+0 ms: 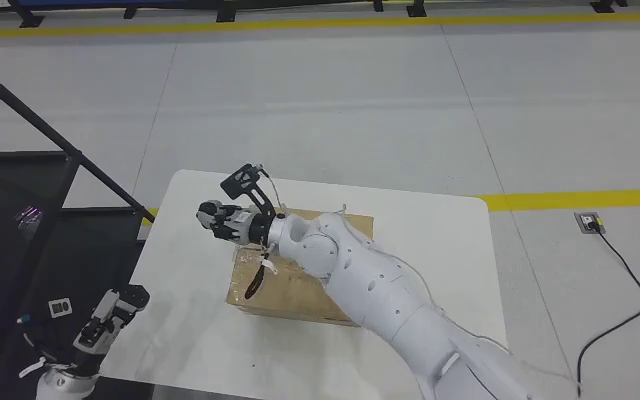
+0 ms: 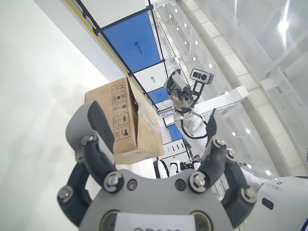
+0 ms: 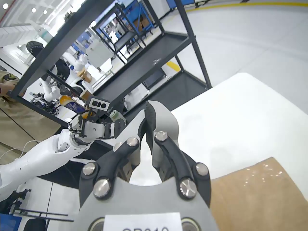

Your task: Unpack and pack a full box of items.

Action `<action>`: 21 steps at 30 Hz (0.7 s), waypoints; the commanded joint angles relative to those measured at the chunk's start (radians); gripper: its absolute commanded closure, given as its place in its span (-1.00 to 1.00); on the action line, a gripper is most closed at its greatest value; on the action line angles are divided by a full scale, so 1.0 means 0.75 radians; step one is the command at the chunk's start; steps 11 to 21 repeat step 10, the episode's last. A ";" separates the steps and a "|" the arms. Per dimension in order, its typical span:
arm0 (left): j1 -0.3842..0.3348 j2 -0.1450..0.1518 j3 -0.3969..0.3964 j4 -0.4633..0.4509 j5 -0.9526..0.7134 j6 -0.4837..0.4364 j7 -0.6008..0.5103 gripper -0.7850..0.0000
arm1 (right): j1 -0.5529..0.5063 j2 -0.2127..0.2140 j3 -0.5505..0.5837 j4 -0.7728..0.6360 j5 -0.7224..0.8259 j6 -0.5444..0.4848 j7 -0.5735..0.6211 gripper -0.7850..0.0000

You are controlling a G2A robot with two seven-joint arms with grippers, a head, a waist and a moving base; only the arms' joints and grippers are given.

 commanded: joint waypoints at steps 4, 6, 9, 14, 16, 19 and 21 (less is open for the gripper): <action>-0.013 0.002 -0.007 -0.018 0.021 0.014 0.014 -1.00 | -0.321 0.172 0.238 -0.532 -0.241 0.153 -0.002 1.00; -0.026 0.004 -0.010 -0.018 0.027 0.026 0.018 -1.00 | -0.494 0.233 0.359 -0.799 -0.320 0.217 0.088 1.00; -0.046 0.006 -0.010 -0.016 0.035 0.041 0.016 -1.00 | -0.714 0.292 0.505 -1.123 -0.384 0.272 0.233 1.00; -0.053 0.007 -0.008 -0.017 0.038 0.045 0.016 -1.00 | -0.767 0.305 0.541 -1.194 -0.400 0.290 0.265 1.00; -0.053 0.007 -0.008 -0.017 0.038 0.045 0.016 -1.00 | -0.767 0.305 0.541 -1.194 -0.400 0.290 0.265 1.00; -0.053 0.007 -0.008 -0.017 0.038 0.045 0.016 -1.00 | -0.767 0.305 0.541 -1.194 -0.400 0.290 0.265 1.00; -0.053 0.007 -0.008 -0.017 0.038 0.045 0.016 -1.00 | -0.767 0.305 0.541 -1.194 -0.400 0.290 0.265 1.00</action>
